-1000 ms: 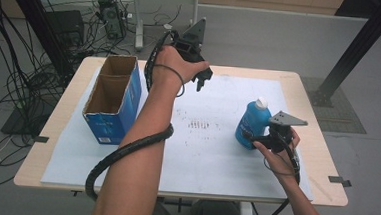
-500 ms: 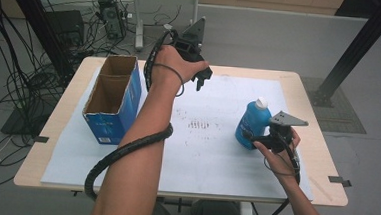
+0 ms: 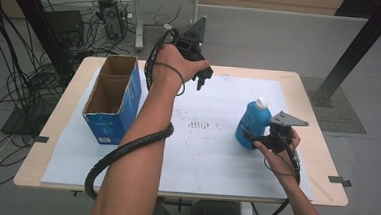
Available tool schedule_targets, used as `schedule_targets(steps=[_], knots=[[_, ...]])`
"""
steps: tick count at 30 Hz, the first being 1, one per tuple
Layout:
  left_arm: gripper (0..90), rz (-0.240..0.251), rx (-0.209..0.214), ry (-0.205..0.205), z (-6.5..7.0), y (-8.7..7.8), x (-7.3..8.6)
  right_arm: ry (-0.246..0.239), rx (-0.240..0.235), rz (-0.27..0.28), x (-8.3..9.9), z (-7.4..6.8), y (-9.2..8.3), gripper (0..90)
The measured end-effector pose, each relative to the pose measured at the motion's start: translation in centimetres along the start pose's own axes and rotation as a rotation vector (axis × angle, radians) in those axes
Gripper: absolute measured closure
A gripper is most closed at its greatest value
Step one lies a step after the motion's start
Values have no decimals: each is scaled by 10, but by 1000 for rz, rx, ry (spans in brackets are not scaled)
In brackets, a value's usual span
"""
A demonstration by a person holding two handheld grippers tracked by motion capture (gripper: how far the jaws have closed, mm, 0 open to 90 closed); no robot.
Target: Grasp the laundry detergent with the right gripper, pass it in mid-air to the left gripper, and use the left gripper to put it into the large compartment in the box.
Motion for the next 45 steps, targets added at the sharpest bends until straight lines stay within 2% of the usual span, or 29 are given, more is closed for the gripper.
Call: schedule_targets(steps=[32, 45], knots=[[64, 7, 5, 1, 4, -2, -3, 7, -2, 10, 0, 0, -1, 20], [65, 7, 7, -6, 3, -1, -3, 9, -13, 12, 2, 0, 0, 115]])
Point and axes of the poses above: each handheld gripper's, and its own axes: y roughly forward along the jaws, x roughly out of its underside, z roughly to its right, the point moved 5 cm from there along y, roughly forward along the jaws, and after that the axes turned 8 degrees about y, right-handed, at the moved point
